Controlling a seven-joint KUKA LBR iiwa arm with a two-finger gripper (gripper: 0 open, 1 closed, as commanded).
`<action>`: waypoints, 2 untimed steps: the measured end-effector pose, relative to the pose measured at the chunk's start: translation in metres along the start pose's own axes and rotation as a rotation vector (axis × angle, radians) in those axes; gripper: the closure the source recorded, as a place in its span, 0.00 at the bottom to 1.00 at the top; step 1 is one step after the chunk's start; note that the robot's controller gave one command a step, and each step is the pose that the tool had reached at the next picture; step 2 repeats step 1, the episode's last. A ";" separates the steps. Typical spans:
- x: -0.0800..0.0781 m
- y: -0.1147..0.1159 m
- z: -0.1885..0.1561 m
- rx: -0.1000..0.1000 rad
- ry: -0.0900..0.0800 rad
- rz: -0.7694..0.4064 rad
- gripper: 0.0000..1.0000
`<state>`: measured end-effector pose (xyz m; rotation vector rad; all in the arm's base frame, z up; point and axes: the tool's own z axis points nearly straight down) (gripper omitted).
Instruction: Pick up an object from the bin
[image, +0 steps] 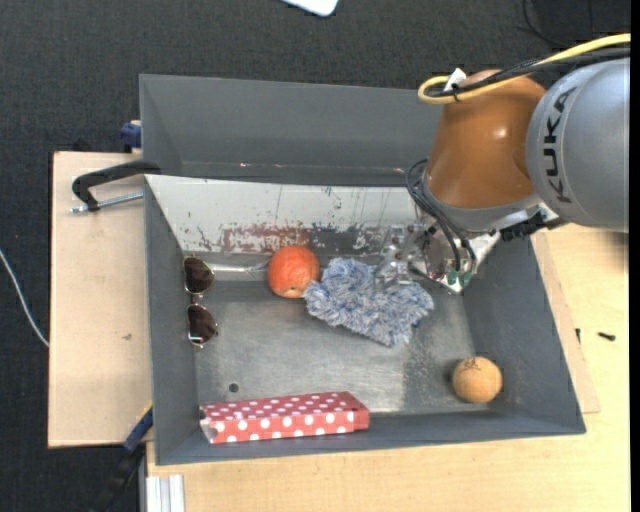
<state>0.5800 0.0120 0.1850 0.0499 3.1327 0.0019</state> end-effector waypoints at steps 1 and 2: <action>0.000 0.000 -0.037 0.000 0.005 0.002 1.00; 0.000 0.000 -0.037 0.000 0.005 0.002 1.00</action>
Offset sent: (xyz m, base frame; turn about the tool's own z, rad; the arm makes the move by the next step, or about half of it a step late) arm -0.0454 -0.0405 0.1064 -0.1919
